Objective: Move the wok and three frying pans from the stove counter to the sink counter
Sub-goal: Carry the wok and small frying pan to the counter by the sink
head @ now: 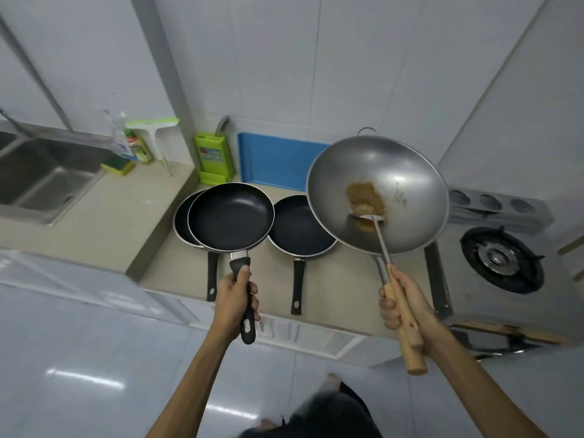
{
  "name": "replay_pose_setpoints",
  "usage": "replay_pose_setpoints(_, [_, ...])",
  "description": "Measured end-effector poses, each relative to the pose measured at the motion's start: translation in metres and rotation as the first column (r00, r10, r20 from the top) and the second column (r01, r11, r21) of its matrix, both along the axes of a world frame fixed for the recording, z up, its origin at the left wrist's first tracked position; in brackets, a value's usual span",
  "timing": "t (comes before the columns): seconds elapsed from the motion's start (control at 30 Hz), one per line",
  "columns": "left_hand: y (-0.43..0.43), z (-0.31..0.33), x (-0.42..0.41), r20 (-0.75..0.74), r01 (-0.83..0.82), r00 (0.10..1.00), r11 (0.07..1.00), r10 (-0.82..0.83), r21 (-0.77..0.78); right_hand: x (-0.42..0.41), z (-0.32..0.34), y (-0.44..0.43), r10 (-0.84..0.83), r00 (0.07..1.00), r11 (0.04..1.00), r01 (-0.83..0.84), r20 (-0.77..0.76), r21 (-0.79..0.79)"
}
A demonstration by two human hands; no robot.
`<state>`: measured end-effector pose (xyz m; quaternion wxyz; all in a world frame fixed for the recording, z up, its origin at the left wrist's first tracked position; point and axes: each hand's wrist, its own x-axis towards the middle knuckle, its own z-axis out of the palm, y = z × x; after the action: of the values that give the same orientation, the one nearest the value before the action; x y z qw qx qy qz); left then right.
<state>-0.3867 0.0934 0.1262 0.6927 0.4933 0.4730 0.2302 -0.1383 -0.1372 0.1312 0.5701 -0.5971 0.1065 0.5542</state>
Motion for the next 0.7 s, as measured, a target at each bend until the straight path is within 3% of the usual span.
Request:
replay_pose_setpoints(0.37, [0.098,0.007,-0.106,0.015,-0.268,0.963,0.962,0.268,0.049,-0.056,0.029,0.162,0.292,0.956,0.956,-0.291,0.034,-0.048])
replay_pose_setpoints(0.7, [0.235,0.014,-0.184,-0.021,-0.43,0.901,0.898,0.434,0.087,-0.104,0.025,0.339,0.492,0.87,0.869,-0.493,-0.041,-0.031])
